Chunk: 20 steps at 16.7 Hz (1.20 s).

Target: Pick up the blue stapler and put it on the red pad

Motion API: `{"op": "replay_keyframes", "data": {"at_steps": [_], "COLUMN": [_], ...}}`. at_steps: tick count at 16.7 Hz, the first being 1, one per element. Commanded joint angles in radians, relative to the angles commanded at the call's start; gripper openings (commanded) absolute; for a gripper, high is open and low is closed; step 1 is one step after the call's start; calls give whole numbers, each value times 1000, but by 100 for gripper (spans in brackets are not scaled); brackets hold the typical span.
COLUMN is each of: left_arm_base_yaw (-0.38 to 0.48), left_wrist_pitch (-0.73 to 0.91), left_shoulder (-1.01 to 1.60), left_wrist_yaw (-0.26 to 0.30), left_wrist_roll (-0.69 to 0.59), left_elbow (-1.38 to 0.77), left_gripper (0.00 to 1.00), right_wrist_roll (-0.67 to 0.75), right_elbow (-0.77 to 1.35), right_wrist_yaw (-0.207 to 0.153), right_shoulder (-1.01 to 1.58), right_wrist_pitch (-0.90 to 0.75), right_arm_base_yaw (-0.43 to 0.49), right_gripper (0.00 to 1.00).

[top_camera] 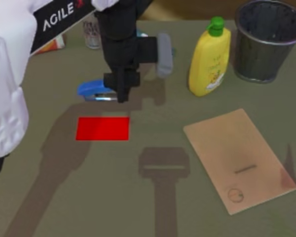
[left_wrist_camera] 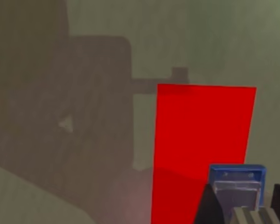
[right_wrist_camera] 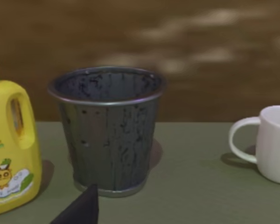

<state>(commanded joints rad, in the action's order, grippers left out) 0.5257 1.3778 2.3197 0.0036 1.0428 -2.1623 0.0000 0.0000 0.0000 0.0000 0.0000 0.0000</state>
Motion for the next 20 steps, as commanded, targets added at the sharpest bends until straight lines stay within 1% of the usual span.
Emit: {"op": "replay_keyframes", "data": {"at_steps": [8, 13, 20], "left_arm_base_yaw": [-34, -36, -36], "left_wrist_pitch": [-323, -351, -351], "left_shoulder": [1, 1, 1], "left_wrist_yaw": [2, 2, 2], "left_wrist_roll": [40, 45, 45], "left_elbow": [327, 355, 355], "left_gripper": [0, 0, 53], "right_wrist_roll": [0, 0, 0], "right_elbow": [0, 0, 0], "right_wrist_yaw": [0, 0, 0], "right_shoulder": [0, 0, 0], "right_wrist_pitch": [0, 0, 0], "right_arm_base_yaw": [0, 0, 0], "right_gripper": [100, 100, 100]}}
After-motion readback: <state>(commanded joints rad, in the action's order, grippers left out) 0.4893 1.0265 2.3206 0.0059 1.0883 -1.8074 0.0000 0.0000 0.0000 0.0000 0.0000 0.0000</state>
